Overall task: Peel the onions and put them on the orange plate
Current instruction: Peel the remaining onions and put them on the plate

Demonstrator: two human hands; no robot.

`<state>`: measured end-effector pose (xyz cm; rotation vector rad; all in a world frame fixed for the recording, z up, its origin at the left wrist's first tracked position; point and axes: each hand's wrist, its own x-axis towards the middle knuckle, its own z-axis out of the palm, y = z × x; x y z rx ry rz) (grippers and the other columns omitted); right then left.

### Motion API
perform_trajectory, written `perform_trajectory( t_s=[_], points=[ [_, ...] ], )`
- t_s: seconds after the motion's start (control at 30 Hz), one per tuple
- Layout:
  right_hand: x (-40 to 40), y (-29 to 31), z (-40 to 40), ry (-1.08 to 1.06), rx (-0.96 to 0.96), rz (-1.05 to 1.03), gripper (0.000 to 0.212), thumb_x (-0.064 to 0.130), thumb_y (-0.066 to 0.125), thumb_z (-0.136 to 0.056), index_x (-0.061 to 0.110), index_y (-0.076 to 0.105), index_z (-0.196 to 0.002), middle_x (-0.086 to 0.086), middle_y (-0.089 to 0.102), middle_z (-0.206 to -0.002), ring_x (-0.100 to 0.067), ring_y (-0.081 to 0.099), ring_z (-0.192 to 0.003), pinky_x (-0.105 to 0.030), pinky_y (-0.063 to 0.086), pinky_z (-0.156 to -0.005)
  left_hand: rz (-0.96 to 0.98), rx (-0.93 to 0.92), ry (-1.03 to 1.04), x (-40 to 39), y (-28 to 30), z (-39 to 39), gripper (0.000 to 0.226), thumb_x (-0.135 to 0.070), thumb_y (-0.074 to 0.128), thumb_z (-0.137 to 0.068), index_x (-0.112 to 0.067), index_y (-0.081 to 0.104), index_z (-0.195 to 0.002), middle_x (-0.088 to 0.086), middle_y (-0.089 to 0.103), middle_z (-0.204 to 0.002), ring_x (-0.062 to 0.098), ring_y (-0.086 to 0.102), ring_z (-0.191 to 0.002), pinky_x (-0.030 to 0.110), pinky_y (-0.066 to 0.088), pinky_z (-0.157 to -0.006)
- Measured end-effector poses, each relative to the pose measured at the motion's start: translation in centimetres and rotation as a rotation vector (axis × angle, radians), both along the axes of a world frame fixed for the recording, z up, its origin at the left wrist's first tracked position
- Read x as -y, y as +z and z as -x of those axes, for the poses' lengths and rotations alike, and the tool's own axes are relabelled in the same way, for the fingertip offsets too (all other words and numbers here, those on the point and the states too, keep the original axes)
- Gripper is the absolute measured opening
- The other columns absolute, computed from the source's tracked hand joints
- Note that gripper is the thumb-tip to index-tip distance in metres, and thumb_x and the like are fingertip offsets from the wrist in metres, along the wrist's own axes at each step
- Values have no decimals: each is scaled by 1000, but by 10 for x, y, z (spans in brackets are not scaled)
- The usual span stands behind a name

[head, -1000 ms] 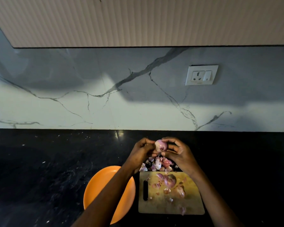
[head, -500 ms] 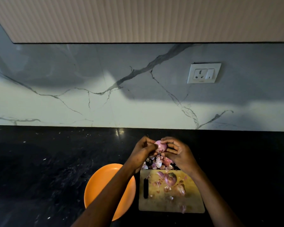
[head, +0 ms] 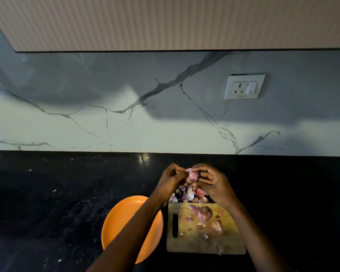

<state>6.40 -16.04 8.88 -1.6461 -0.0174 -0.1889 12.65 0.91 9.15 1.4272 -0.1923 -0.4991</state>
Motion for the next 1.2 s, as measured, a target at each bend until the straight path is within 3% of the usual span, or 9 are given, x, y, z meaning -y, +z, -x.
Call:
perform_trajectory(
  t_s=[0.27,0.43,0.6,0.73,0.87,0.93,1.03,1.1,1.2],
  points=[
    [1,-1,2,3,15,22,46,-10,78,-75,14,67,-113,14,68,-120,-12,66,-116,-26,55,-94,46,40,-9,-4,-3,6,12,-13,62,-91,-5,61,-100,18,66,-99,26,66,-90,36,54,-79],
    [1,3,0,-11,-2,-36,48,-9,80,-74,14,66,-115,7,70,-121,-18,69,-113,-30,56,-93,57,65,40,-5,-5,6,10,-3,65,-90,-5,66,-100,27,68,-102,30,67,-92,45,54,-86],
    [2,4,0,-25,-11,-3,48,-5,81,-75,17,66,-115,10,70,-121,-16,68,-114,-31,56,-94,84,23,17,-3,0,6,13,-16,61,-95,-7,64,-102,15,69,-100,27,67,-92,36,54,-81],
    [1,4,0,-13,-5,29,48,-4,81,-75,17,66,-115,9,70,-120,-15,68,-114,-29,57,-93,58,109,10,-2,2,10,18,-15,63,-97,-6,62,-112,3,71,-95,20,70,-92,29,56,-79],
    [1,2,0,-29,2,2,48,-8,80,-75,15,66,-115,5,71,-119,-16,68,-113,-27,57,-91,63,200,62,-1,-2,12,24,-10,65,-95,-4,64,-118,11,74,-102,26,71,-98,35,59,-84],
    [1,1,0,-46,9,5,48,-8,80,-75,16,67,-114,2,71,-119,-16,68,-112,-30,57,-92,69,198,130,0,-5,14,20,-9,64,-96,-6,68,-116,14,73,-107,31,70,-103,43,59,-89],
    [0,0,-2,-55,25,26,49,-8,81,-74,19,68,-113,2,71,-120,-17,69,-112,-33,57,-94,19,222,233,3,-10,16,11,-12,68,-94,-11,74,-103,12,74,-98,32,71,-97,50,58,-89],
    [-1,-2,-2,-62,36,26,50,-9,81,-74,20,68,-112,3,71,-119,-18,69,-112,-34,56,-94,-41,288,281,4,-13,16,5,-15,70,-93,-13,74,-95,9,73,-91,28,72,-90,47,58,-83],
    [-3,-2,-2,-75,55,44,49,-11,81,-74,20,69,-111,6,70,-119,-17,69,-112,-32,58,-93,-169,413,317,4,-11,17,5,-16,70,-93,-18,69,-89,2,69,-86,14,69,-83,30,57,-74]
  ],
)
